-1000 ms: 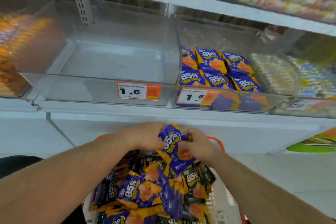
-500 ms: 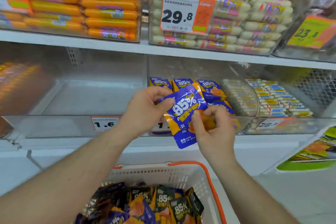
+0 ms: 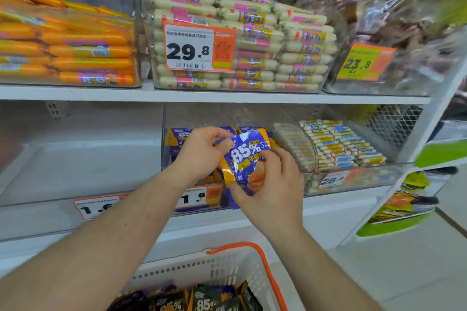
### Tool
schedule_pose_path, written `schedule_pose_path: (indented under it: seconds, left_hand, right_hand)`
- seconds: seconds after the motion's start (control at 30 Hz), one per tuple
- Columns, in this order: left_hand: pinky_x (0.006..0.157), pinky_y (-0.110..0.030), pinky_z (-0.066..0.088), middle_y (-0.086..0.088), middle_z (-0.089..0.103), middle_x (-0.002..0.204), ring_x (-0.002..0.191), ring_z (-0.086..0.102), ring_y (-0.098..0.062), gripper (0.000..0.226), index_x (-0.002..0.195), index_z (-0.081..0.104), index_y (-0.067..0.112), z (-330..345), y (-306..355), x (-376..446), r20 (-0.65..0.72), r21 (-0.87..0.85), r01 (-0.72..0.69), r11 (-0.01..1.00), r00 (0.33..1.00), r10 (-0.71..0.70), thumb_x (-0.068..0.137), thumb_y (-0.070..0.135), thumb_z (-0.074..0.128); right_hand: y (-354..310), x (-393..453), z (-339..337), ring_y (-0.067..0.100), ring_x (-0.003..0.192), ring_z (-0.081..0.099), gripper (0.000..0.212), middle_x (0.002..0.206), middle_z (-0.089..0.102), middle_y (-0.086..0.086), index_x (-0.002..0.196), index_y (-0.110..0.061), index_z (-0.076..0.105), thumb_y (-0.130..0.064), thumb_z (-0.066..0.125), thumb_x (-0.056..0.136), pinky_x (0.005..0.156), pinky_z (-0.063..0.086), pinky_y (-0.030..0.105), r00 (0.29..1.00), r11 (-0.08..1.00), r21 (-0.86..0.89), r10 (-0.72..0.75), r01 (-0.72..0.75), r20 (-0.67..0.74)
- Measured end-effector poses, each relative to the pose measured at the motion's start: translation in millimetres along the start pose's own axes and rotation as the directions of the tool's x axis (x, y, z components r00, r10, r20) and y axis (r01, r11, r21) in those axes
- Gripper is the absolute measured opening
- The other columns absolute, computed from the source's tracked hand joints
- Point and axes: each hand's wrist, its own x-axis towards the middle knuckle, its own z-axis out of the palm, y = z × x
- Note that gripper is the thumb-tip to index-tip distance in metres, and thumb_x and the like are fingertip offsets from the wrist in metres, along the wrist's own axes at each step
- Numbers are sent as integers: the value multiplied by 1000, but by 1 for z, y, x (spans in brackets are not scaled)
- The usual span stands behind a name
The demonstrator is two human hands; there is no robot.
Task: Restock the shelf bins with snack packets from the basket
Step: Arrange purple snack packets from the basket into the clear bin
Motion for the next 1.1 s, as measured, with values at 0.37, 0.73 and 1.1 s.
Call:
schedule_pose_path:
  seconds: [0.37, 0.73, 1.1]
  left_hand:
    - [67, -29, 55, -2, 72, 93, 67, 64, -9, 15, 107, 64, 19, 3, -9, 14, 51, -125, 55, 991, 997, -49, 100, 24, 52]
    - [86, -28, 46, 7, 63, 110, 100, 56, -8, 19, 113, 63, 20, -7, -48, 15, 4, 126, 107, 986, 994, -109, 96, 21, 54]
    - [95, -32, 47, 4, 65, 115, 107, 58, -13, 21, 111, 67, 19, -8, -49, 13, 93, 179, 57, 982, 993, -74, 96, 20, 53]
  right_hand:
    - [7, 61, -4, 31, 112, 52, 84, 121, 53, 7, 126, -16, 47, -59, 70, 58, 89, 45, 41, 951, 980, -175, 142, -96, 274]
    - [42, 113, 49, 40, 130, 39, 76, 139, 48, 21, 129, -17, 56, -65, 60, 70, 106, 34, 46, 623, 813, -580, 477, -46, 620]
    - [56, 101, 64, 26, 117, 56, 56, 124, 61, 8, 122, -22, 62, -44, 67, 71, 87, 47, 29, 578, 815, -579, 475, -7, 663]
